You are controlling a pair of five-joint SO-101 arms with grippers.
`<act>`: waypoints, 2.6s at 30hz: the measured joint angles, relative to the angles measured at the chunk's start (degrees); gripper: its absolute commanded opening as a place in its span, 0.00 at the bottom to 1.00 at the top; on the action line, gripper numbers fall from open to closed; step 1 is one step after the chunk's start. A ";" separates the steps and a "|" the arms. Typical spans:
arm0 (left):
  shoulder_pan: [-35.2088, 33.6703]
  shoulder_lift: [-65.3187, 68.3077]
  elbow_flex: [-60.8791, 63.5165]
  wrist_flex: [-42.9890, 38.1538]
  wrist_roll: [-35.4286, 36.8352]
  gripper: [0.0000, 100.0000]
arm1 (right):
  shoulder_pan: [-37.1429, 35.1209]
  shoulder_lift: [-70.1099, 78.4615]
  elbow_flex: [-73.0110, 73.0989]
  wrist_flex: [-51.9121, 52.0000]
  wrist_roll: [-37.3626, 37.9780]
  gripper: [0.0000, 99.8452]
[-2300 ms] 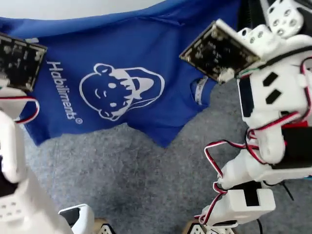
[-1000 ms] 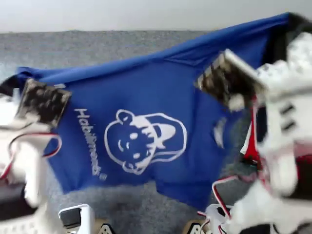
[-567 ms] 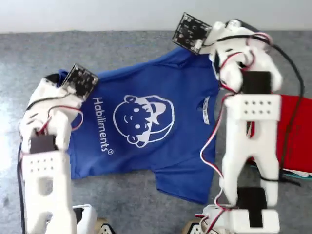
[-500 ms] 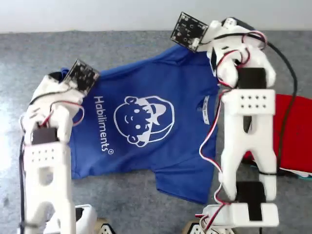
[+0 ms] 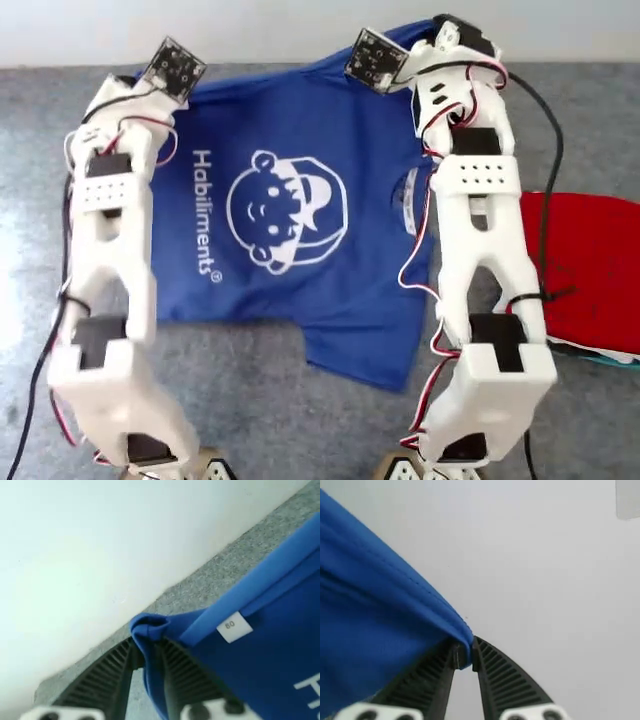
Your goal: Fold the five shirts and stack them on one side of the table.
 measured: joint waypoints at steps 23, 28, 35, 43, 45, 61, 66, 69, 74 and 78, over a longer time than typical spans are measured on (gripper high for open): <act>-0.79 5.01 -14.07 52.84 -3.16 0.02 | 0.00 -12.84 0.00 61.45 -3.16 0.01; -0.88 5.27 -14.07 60.57 -3.16 0.02 | -1.05 -14.77 0.00 76.66 -8.09 0.01; -2.90 5.27 -14.07 68.75 -3.16 0.02 | -3.43 -17.76 4.66 87.03 -16.18 0.01; -5.80 5.27 -14.07 71.38 -3.16 0.02 | -9.58 -28.66 23.21 87.12 -21.19 0.01; -6.07 5.27 -14.07 72.18 -3.16 0.02 | -10.20 -30.68 26.37 87.12 -21.80 0.01; -9.32 2.81 -9.85 74.37 -4.66 0.16 | -10.29 -31.47 31.30 87.12 -26.99 0.27; -10.73 -3.96 -9.93 74.37 -4.66 0.18 | -10.55 -31.47 30.59 87.12 -27.69 0.27; -11.16 -7.65 -9.76 74.37 -4.66 0.18 | -10.73 -31.47 28.40 87.12 -27.69 0.27; -10.99 -11.87 -9.41 74.46 -4.40 0.17 | -10.64 -31.47 26.02 87.12 -27.69 0.26; -10.02 -12.31 -9.23 73.41 2.55 0.08 | -10.64 -31.56 26.81 86.68 -27.69 0.12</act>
